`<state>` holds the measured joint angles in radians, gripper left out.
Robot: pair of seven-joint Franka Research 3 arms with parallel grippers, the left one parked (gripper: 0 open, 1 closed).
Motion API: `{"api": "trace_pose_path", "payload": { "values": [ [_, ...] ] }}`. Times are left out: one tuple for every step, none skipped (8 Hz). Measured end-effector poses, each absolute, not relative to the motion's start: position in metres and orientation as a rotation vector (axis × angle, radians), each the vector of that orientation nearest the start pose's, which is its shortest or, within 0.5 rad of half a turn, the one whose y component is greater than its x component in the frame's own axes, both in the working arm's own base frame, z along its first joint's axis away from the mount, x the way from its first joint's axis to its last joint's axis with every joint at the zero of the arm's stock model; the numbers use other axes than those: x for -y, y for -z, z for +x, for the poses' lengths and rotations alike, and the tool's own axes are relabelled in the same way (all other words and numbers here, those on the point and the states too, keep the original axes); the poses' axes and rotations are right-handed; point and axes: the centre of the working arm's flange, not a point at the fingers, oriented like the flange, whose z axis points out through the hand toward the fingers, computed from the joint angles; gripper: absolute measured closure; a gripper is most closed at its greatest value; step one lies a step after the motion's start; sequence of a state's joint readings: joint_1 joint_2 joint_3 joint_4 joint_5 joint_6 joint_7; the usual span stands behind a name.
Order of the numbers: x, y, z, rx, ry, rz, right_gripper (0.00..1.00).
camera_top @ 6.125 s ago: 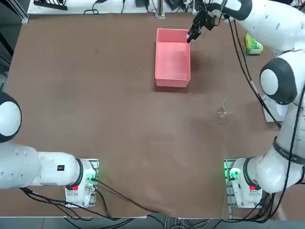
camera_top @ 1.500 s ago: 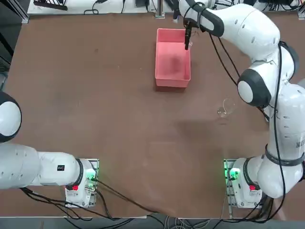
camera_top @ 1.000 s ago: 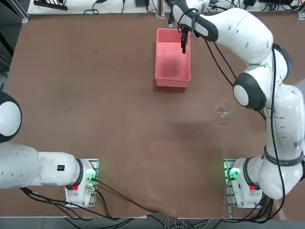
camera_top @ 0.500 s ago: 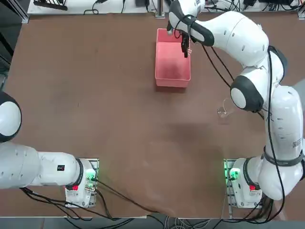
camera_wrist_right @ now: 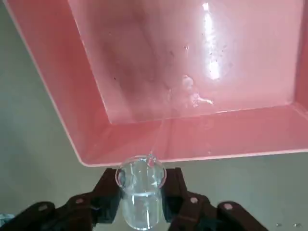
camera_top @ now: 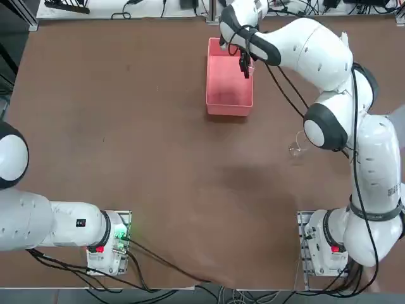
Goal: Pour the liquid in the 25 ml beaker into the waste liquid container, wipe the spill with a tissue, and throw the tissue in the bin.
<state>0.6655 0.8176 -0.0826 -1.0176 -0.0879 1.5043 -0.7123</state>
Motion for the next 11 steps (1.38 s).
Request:
{"api": "trace_pose_path", "payload": {
  "values": [
    [-0.4096,-0.3392,0.6005,1.991,-0.567,-2.551,0.53],
    [-0.4122,-0.3384,0.5969,2.004,-0.589,-2.548,0.53],
    [-0.4151,-0.3379,0.5936,2.015,-0.603,-2.546,0.53],
    [-0.4170,-0.3378,0.5919,2.020,-0.608,-2.544,0.53],
    [-0.4171,-0.3377,0.5917,2.021,-0.610,-2.545,0.53],
    [-0.4164,-0.3375,0.5921,2.020,-0.611,-2.547,0.53],
    [-0.4156,-0.3375,0.5925,2.019,-0.614,-2.549,0.53],
    [-0.4144,-0.3375,0.5930,2.017,-0.619,-2.552,0.53],
    [-0.4122,-0.3377,0.5943,2.013,-0.622,-2.559,0.53],
    [-0.4100,-0.3379,0.5957,2.009,-0.624,-2.565,0.53],
    [-0.4087,-0.3379,0.5960,2.006,-0.630,-2.568,0.53]
  ]
}}
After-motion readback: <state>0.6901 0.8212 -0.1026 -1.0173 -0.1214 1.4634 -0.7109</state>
